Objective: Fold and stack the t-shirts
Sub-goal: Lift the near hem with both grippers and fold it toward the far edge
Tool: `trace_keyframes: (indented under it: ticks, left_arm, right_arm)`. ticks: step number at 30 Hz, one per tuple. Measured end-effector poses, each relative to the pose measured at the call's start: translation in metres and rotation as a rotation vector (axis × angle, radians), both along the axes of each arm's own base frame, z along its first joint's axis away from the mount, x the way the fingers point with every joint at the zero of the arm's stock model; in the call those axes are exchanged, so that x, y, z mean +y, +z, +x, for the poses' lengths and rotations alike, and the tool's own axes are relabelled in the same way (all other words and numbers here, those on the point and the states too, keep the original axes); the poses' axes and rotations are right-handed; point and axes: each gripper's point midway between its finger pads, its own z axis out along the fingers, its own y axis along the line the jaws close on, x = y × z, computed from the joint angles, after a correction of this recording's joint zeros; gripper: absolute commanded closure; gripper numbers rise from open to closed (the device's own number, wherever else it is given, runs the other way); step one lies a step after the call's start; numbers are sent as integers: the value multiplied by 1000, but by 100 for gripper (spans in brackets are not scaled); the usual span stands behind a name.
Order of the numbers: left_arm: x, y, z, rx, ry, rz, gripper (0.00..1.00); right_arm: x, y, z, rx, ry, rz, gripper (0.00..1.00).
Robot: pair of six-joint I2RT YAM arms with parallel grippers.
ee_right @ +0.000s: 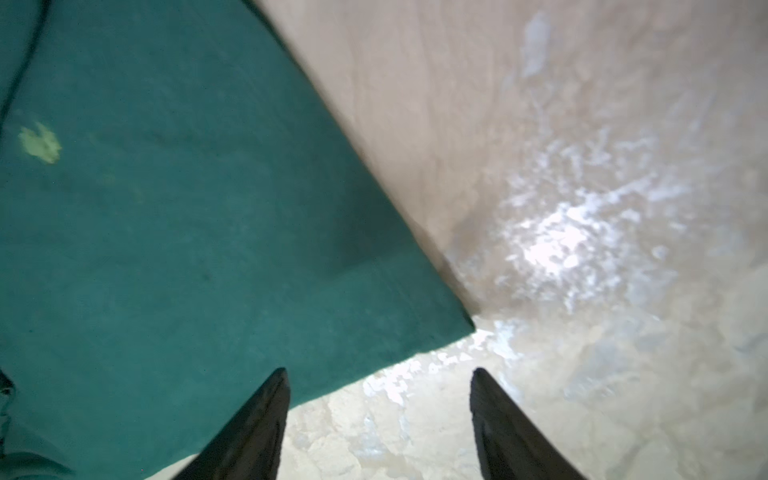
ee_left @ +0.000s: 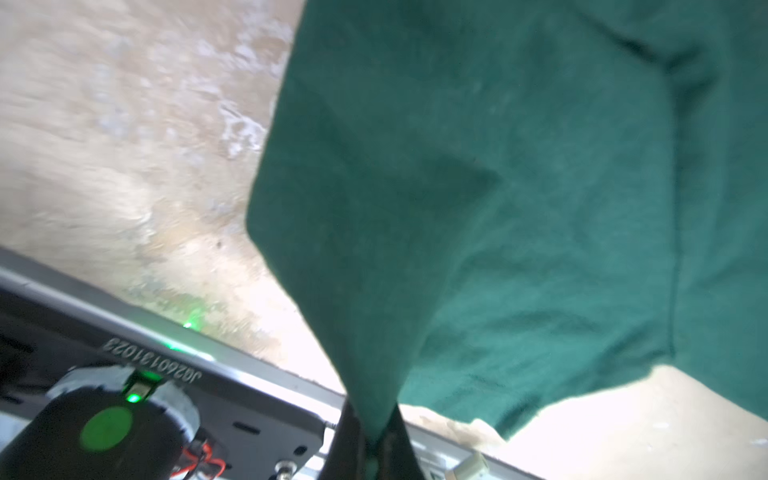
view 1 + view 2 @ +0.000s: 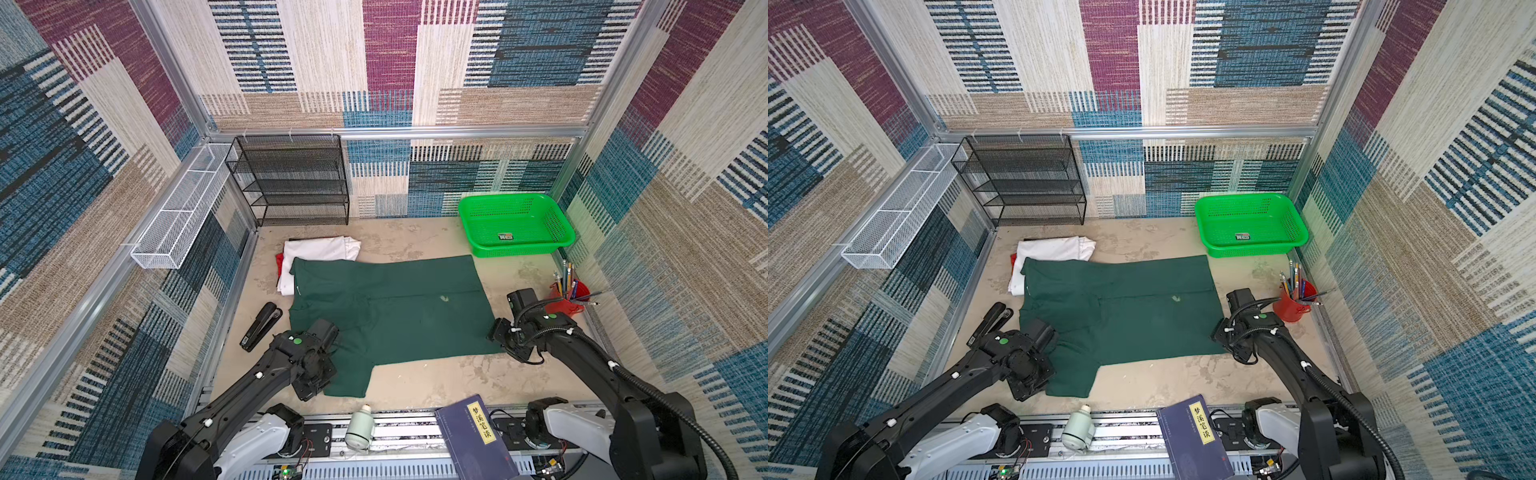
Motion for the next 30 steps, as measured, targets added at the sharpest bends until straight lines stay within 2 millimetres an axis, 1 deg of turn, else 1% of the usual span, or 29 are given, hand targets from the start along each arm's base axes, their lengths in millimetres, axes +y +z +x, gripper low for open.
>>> trace_keyframes:
  ticks: [1,2,6,12,13,15,19,21,22,26,30]
  left_arm:
    - [0,4,1,-7,-3,-1,97]
    - [0,7,1,-11,-11,-2,97]
    - [0,13,0,-7,-31,1,97]
    - [2,21,-2,-27,-48,-8,98]
    - [2,22,-3,-31,-49,-11,98]
    - [3,23,-5,-35,-49,-13,98]
    - [5,25,-8,-37,-48,-14,98]
    - [6,26,-10,-41,-48,-16,98]
    - [6,27,-10,-44,-48,-18,98]
    - [7,31,-12,-62,-44,-29,98]
    - [9,34,-17,-72,-37,-37,98]
  right_arm:
    - [-2,-3,-5,14,-7,-10,50]
    - [-3,-6,-8,26,-14,-13,51]
    - [-9,-19,-16,75,-26,-42,51]
    - [-11,-23,-3,67,-34,-53,52]
    - [-11,-24,-1,66,-36,-53,53]
    - [-12,-28,1,65,-33,-54,63]
    - [-11,-30,5,57,-27,-47,89]
    - [-10,-29,6,52,-25,-42,97]
    - [-9,-26,6,47,-25,-37,100]
    - [-9,-13,11,7,-26,-33,100]
    - [-9,1,8,-18,-29,-27,100]
